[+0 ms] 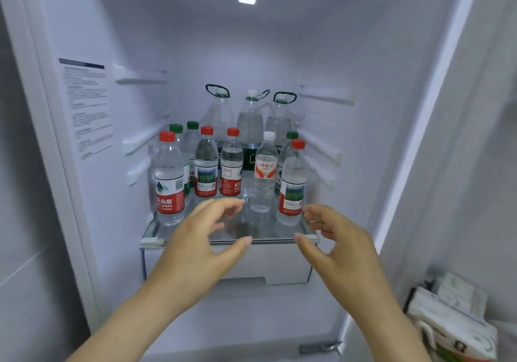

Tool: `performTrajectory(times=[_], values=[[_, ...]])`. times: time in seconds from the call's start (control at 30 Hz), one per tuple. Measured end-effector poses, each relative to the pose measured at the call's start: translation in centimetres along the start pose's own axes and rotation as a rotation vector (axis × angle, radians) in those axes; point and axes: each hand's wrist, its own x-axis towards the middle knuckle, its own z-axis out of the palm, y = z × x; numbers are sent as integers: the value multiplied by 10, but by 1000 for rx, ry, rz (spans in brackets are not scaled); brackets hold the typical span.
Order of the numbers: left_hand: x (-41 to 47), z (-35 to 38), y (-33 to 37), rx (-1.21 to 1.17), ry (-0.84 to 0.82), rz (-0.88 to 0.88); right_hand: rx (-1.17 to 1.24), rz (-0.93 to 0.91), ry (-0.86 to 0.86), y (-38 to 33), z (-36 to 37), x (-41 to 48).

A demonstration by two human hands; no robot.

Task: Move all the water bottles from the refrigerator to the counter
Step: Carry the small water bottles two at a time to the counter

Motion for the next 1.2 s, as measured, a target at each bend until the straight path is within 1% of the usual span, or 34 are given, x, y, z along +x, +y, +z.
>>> performTrajectory(times=[0.3,0.47,0.53,0.7,0.97,1.1,1.2], values=[[87,12,-54,-57,-48,11,4,159,78,18,40,62],[121,30,-81,-74,-130,-16,-13,223,129,30,55,82],[131,39,-92,-79,-138,-33,-9,243,150,36,60,89],[158,57,-108,-84,-133,-60,16,287,131,50,69,111],[193,85,-131,-48,-100,-150,52,351,128,76,82,140],[202,96,-143,-40,-99,-187,159,370,105,83,92,149],[208,102,-148,-38,-100,-193,187,380,86,89,99,154]])
